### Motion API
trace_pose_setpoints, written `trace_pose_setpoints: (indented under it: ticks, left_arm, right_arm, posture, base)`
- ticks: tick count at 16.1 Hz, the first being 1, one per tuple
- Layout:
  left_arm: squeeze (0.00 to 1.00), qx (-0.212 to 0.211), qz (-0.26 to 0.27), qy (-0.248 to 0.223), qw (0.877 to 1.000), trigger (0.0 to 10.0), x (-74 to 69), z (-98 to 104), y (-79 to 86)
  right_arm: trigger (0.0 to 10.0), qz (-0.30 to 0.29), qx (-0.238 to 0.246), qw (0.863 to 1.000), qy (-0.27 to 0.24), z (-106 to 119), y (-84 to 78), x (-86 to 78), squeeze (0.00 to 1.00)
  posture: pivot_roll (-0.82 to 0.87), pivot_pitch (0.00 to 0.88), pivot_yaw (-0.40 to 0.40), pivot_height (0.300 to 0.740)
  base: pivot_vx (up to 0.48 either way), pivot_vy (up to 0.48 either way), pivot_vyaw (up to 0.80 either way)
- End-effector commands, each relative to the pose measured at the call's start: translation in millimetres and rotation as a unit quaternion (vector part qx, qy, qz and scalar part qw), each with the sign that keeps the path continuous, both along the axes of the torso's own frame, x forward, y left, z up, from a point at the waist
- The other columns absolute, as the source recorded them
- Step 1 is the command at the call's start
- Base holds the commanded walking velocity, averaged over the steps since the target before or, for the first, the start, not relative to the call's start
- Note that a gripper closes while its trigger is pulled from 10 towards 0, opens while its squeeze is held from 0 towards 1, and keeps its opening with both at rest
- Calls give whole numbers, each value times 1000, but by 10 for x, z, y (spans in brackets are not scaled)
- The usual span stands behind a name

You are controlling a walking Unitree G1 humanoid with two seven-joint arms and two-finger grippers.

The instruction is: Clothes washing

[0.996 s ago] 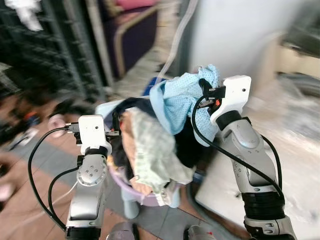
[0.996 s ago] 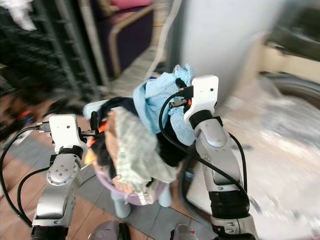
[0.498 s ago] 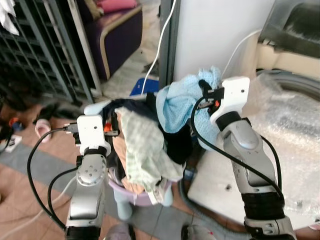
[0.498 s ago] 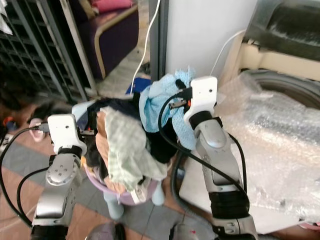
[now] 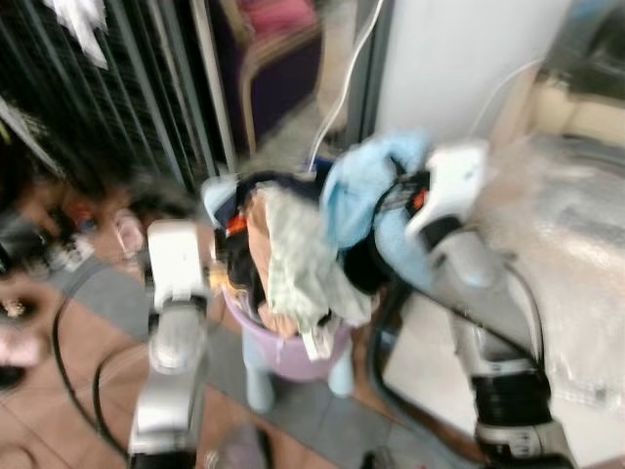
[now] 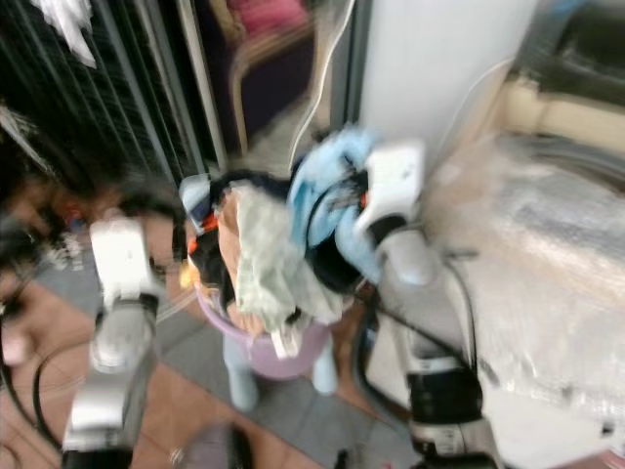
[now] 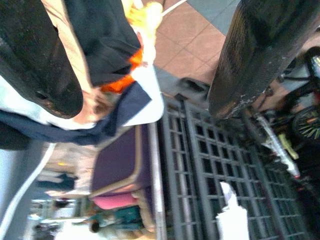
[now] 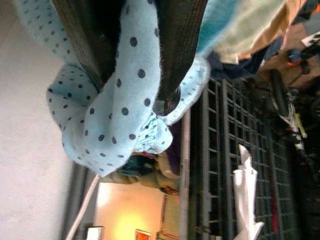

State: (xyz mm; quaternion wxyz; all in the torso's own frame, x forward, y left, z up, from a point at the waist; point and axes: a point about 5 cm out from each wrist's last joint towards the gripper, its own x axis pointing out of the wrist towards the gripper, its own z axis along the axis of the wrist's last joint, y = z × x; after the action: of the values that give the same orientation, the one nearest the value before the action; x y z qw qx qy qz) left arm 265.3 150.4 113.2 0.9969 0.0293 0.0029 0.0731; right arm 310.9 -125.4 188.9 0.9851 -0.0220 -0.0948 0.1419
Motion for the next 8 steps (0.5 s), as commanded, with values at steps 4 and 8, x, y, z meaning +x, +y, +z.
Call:
trace_pose_setpoints:
  ticks: [4,8]
  left_arm:
    - [0,-2,-9,-23,1000,10000,63,102,-18]
    - [0,0,-17,-31,999,10000,58,118,-20]
  right_arm:
    - [10000,-1,0,1000,-5,42,6,36,0]
    - [10000,0,0,1000,-13,72,22,55,0]
  posture:
    - [-25,33,27,740]
    - [-27,23,28,740]
  base:
    - [0,0,-200]
    - [0,-69,-200]
